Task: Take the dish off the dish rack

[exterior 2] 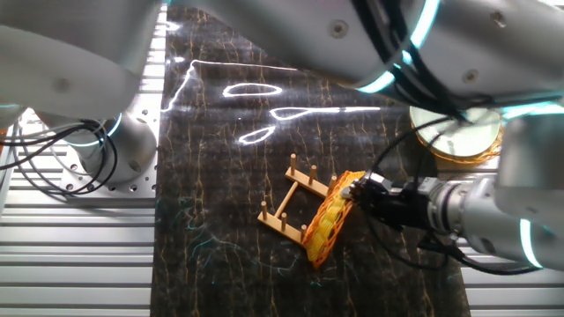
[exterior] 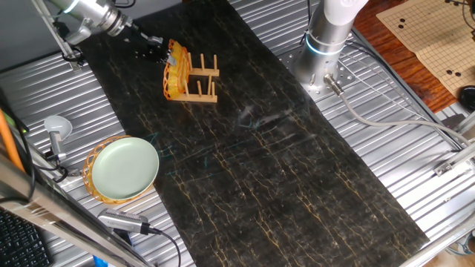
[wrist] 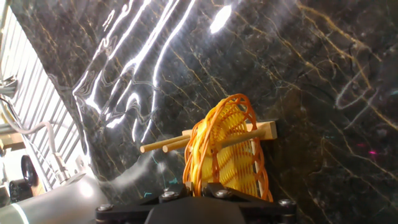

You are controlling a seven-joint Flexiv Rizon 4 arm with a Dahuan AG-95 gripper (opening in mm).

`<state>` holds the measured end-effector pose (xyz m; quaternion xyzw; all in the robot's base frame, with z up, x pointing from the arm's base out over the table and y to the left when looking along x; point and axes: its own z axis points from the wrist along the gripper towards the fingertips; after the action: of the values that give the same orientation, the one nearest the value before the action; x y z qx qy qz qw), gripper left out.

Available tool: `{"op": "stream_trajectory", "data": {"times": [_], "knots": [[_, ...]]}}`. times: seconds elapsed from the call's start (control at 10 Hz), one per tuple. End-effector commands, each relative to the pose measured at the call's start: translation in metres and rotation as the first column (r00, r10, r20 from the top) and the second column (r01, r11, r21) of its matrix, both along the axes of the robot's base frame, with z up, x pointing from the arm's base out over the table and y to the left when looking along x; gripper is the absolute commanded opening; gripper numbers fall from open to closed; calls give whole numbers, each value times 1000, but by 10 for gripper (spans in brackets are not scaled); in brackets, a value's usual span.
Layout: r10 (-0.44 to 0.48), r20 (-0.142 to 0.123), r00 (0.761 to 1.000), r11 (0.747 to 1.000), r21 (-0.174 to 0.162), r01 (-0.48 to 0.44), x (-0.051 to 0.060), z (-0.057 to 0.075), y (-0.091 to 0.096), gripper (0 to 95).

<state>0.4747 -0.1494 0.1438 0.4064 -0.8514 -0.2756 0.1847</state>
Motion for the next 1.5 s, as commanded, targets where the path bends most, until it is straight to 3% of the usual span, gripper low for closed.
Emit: {"op": "stream_trajectory", "data": {"times": [0.1, 0.3, 0.6, 0.9, 1.5], "knots": [[-5, -14, 1000, 1000, 22, 5, 3, 0, -1, 0], [-13, -29, 999, 1000, 28, 14, 3, -1, -1, 0], [-18, -32, 999, 999, 31, 19, -3, -8, 1, 0], [-17, -43, 999, 999, 32, 18, -2, -1, 0, 0], [-16, -36, 999, 1000, 18, 17, -4, 0, 0, 0]]}}
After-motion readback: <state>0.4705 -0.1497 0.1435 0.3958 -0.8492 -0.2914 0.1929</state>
